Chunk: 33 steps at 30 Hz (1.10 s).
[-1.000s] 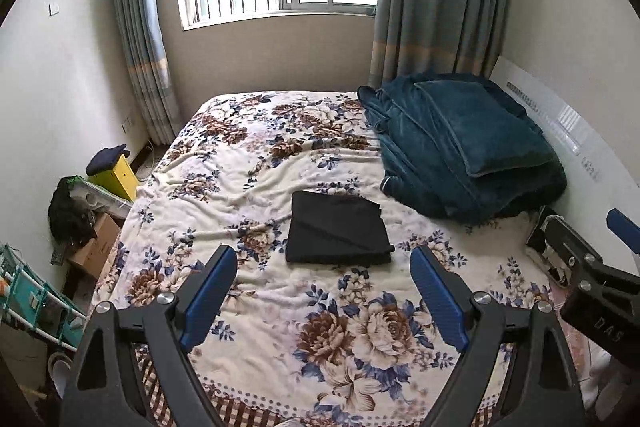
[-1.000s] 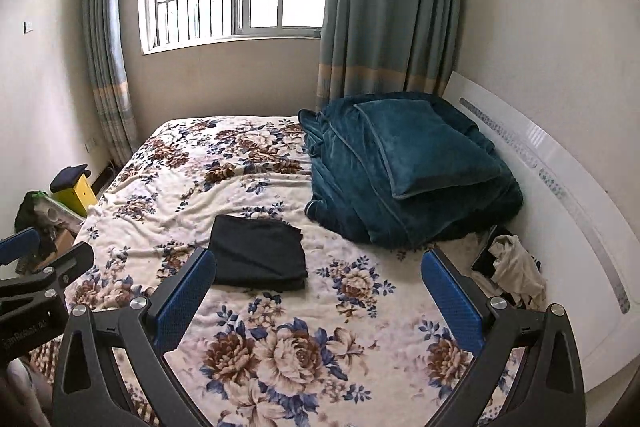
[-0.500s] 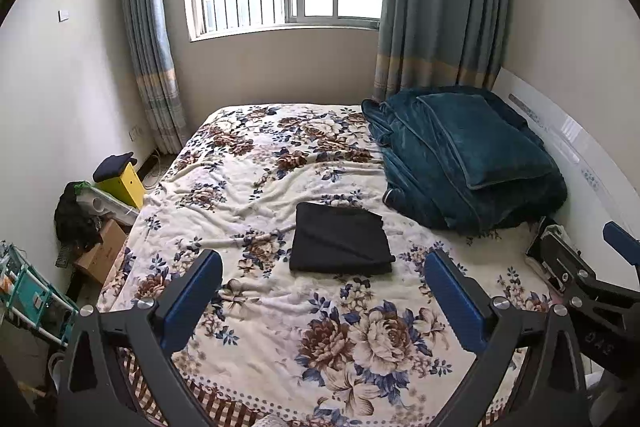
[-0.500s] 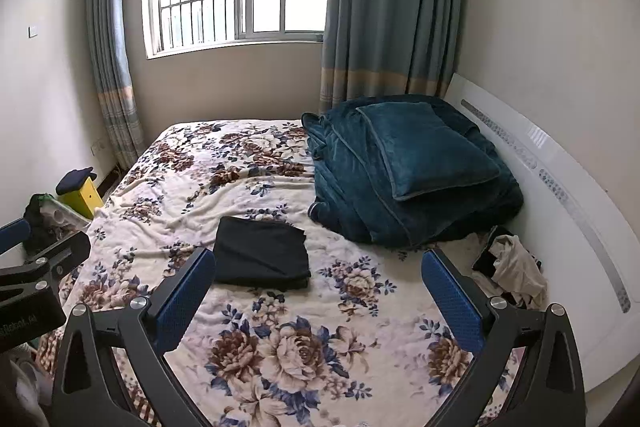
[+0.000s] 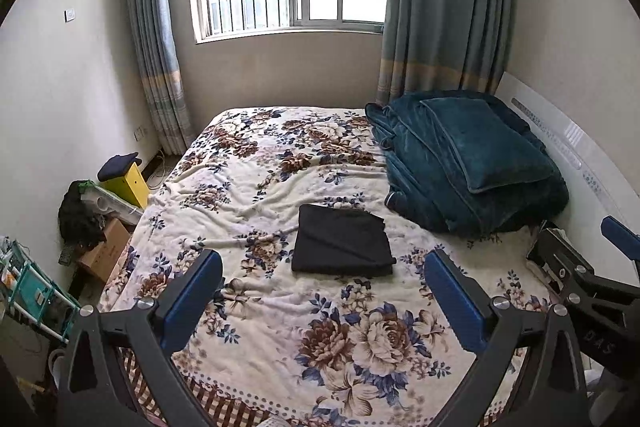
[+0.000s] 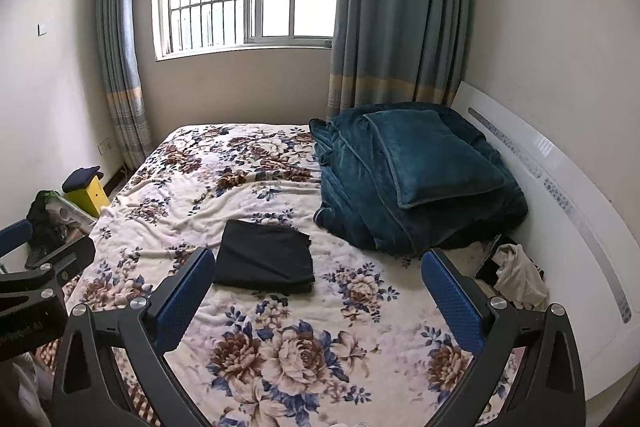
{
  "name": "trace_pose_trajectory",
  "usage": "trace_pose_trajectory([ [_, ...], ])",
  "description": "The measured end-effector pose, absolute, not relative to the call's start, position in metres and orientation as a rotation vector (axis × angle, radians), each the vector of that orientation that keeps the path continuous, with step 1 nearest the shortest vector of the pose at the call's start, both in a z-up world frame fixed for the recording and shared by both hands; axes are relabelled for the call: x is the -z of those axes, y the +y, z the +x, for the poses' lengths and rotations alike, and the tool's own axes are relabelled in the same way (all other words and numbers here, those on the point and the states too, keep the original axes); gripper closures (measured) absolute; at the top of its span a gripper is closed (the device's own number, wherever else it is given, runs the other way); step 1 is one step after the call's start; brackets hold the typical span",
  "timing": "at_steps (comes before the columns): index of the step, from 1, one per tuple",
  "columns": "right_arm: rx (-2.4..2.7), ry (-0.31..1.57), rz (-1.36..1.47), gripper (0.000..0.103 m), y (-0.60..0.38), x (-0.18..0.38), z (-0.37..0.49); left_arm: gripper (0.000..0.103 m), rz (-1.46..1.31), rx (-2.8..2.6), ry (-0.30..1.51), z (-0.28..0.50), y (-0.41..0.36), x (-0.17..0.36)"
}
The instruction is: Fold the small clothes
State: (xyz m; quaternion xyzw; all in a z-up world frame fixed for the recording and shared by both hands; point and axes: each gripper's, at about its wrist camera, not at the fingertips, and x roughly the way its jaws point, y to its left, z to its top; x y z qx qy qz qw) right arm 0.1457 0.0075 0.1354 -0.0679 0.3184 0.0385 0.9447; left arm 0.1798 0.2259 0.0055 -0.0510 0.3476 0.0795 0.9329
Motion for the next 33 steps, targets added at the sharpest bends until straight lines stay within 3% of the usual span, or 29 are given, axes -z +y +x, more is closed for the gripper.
trace_pose_trajectory([
  [33,-0.106,0.64,-0.139,0.0,0.0096,-0.1338,0.151,0.0,-0.125,-0.211,0.71,0.1731,0.2215,-0.0152],
])
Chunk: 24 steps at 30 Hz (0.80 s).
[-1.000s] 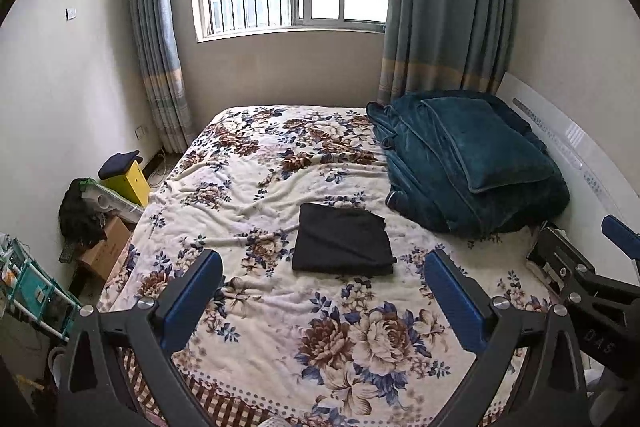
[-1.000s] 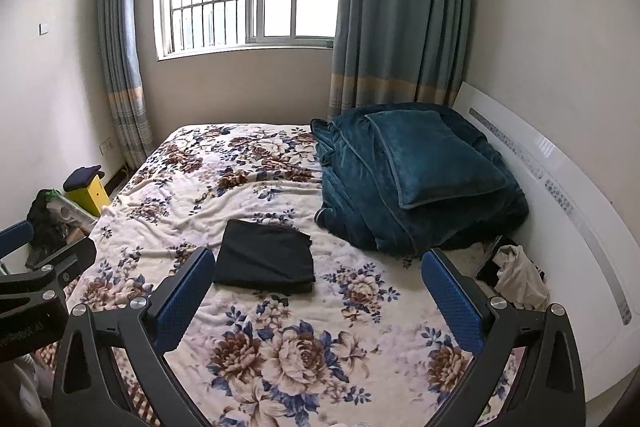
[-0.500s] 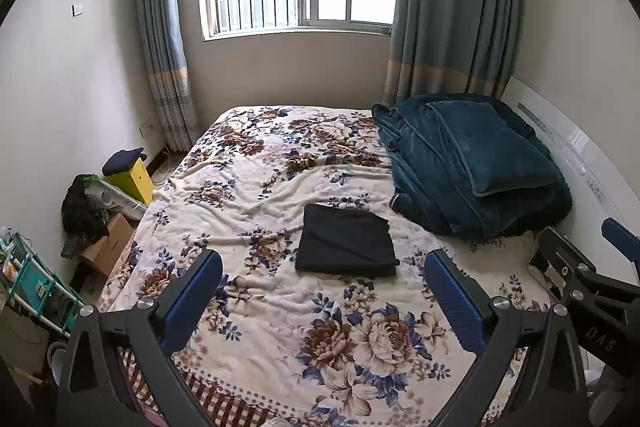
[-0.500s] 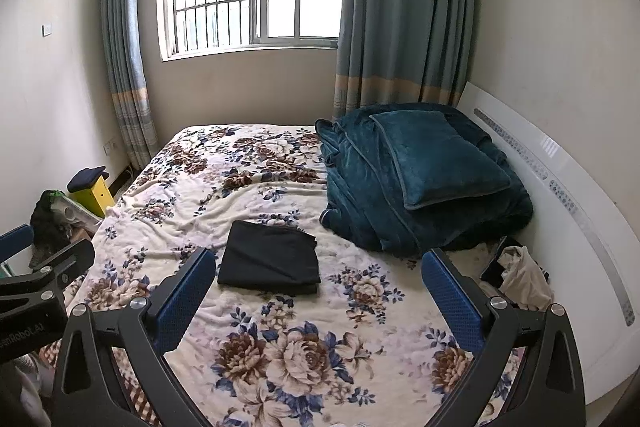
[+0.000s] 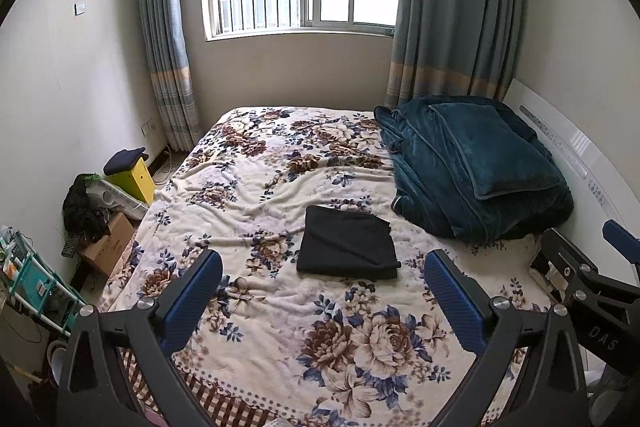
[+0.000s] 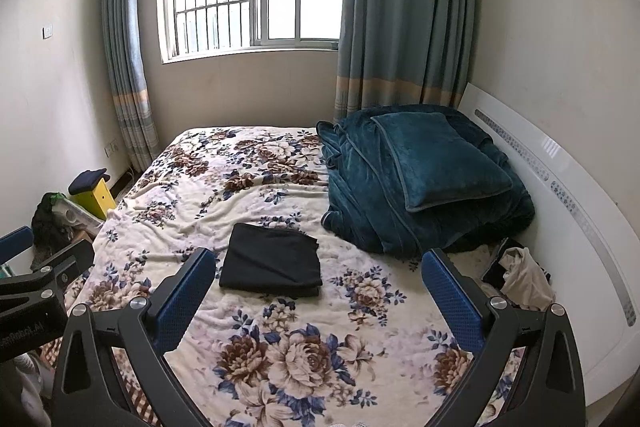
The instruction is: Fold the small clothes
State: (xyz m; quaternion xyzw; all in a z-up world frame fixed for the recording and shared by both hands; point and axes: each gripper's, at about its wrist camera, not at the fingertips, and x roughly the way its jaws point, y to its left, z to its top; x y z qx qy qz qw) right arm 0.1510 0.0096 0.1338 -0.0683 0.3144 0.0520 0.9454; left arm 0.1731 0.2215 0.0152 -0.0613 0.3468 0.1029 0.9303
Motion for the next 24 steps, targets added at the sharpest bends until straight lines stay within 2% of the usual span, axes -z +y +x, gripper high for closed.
trace_pose_trajectory([
  [24,-0.1,0.645,-0.134,0.0,0.022,-0.133,0.151,0.0,-0.13,-0.229,0.707,0.177,0.216,-0.019],
])
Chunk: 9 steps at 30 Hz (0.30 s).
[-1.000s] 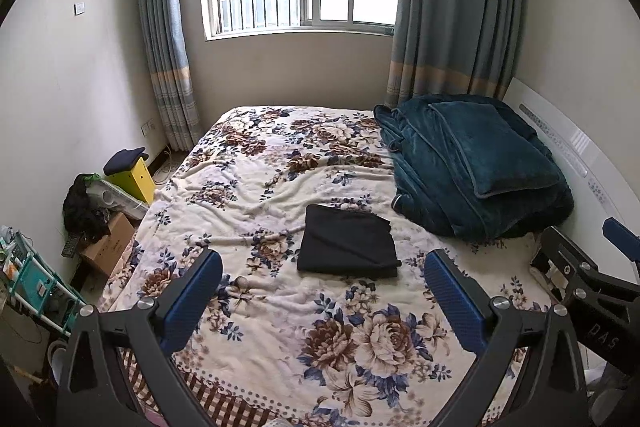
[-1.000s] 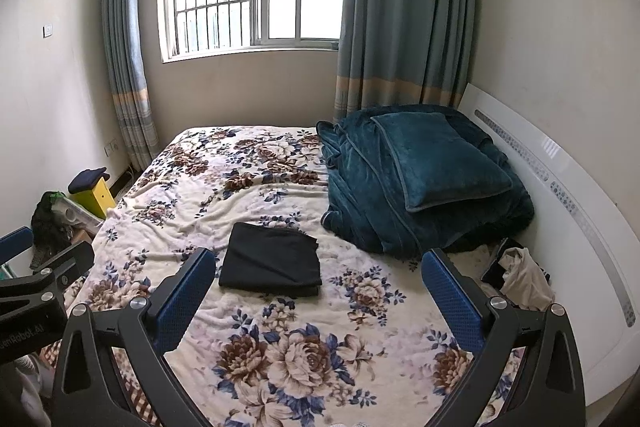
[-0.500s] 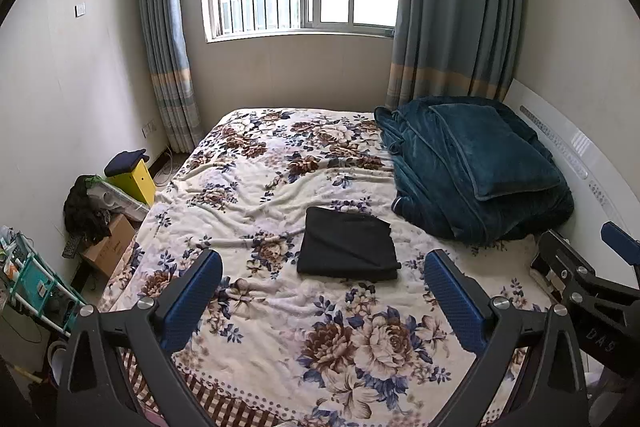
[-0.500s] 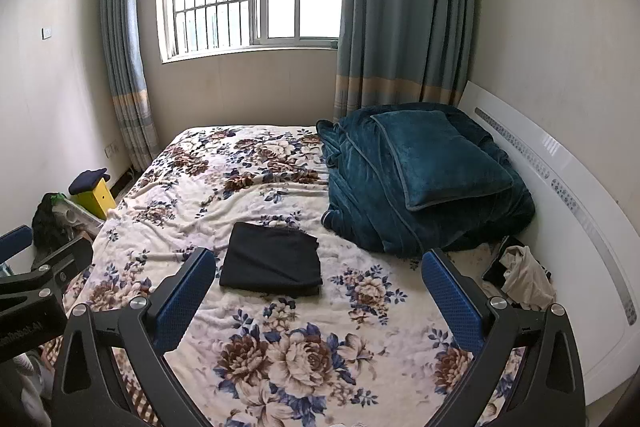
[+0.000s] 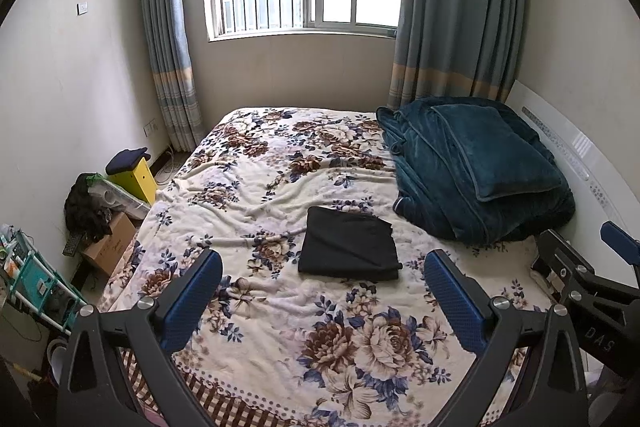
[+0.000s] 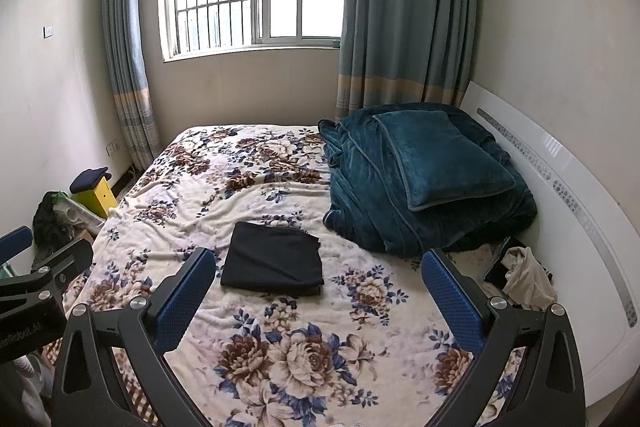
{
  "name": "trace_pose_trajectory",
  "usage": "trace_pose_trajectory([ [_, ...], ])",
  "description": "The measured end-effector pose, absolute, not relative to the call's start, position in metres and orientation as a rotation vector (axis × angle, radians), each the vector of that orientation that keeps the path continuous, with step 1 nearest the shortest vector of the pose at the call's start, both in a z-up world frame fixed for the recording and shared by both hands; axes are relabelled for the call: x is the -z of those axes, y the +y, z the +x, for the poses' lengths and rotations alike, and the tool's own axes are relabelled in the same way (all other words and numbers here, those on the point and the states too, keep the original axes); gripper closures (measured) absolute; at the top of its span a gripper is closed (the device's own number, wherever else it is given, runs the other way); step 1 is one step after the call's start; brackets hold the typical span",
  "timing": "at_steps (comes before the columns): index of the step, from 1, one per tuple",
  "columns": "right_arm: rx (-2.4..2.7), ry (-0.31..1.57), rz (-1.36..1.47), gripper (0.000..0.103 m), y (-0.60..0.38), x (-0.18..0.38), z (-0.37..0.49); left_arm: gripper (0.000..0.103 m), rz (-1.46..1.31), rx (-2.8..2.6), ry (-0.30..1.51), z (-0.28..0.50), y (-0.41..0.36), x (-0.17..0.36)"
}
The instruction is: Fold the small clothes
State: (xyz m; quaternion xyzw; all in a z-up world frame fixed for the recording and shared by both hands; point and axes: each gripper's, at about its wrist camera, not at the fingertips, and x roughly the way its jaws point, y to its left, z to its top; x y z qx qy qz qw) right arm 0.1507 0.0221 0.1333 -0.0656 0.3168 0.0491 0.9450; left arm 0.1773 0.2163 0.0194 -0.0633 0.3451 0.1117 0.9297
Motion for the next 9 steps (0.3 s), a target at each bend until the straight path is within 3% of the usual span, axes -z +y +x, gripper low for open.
trace_pose_trajectory([
  [9,-0.099,0.646,-0.134,0.0,0.0216,-0.1331,0.1509,0.0,-0.133,-0.243,0.701,0.1752,0.212,-0.0183],
])
